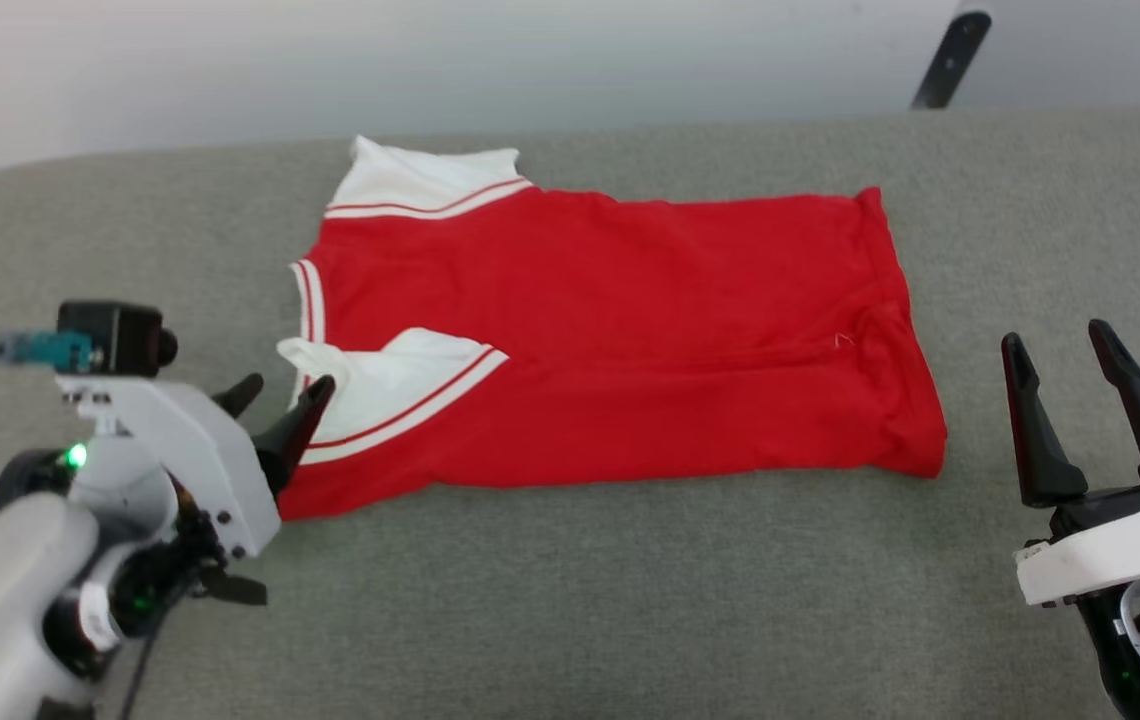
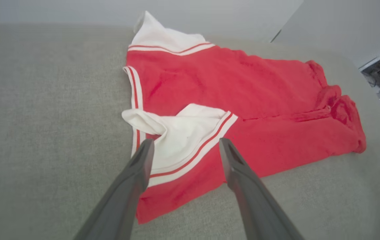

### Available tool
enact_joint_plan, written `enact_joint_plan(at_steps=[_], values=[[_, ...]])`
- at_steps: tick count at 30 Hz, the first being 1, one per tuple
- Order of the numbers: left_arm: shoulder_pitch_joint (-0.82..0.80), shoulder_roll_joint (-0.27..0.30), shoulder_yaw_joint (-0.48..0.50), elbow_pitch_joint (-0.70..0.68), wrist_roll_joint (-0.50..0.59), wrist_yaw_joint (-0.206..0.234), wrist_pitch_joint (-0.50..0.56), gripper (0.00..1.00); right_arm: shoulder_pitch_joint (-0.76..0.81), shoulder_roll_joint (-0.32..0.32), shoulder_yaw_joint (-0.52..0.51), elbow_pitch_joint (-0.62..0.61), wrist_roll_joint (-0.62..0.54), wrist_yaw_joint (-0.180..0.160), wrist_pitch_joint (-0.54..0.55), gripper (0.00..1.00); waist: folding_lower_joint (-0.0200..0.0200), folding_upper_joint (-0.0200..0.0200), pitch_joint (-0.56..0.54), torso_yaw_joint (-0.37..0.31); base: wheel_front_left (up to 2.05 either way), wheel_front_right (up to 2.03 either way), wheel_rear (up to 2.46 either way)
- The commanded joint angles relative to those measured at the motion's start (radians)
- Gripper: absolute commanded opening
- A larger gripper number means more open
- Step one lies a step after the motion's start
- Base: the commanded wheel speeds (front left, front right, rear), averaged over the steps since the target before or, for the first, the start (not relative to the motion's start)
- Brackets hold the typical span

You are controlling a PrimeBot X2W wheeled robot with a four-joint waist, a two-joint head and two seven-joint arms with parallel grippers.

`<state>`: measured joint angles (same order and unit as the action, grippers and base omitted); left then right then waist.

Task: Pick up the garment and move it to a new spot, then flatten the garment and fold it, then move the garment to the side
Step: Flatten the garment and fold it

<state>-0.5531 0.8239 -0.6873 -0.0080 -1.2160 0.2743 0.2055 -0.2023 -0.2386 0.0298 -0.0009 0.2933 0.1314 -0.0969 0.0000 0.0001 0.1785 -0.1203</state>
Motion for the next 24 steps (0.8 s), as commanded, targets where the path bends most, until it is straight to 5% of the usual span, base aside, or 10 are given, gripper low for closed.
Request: enact_joint_plan(at_steps=[1, 8, 17, 24], values=[[-0.040, 0.009, -0.010, 0.016, -0.010, -0.011, 0.051, 1.00, 0.009, 0.015, -0.013, -0.009, 0.000, -0.002, -0.010, 1.00, 0.0000, -0.0001, 0.047, -0.036, 0.00, 0.00, 0.00], [-0.156, 0.038, -0.067, 0.111, -0.041, -0.027, 0.305, 1.00, -0.004, 0.049, -0.009, -0.005, -0.002, -0.002, 0.000, 1.00, 0.0000, -0.0001, 0.101, -0.077, 0.00, 0.00, 0.00], [-0.258, 0.096, -0.130, 0.198, -0.056, 0.038, 0.590, 1.00, -0.022, 0.067, -0.001, 0.008, 0.012, -0.002, 0.000, 1.00, 0.0000, -0.0001, 0.142, -0.110, 0.00, 0.00, 0.00], [-0.268, 0.098, -0.159, 0.213, -0.076, 0.098, 0.708, 1.00, -0.032, 0.074, -0.001, 0.010, 0.018, -0.002, 0.000, 1.00, 0.0000, -0.0001, 0.164, -0.114, 0.00, 0.00, 0.00]])
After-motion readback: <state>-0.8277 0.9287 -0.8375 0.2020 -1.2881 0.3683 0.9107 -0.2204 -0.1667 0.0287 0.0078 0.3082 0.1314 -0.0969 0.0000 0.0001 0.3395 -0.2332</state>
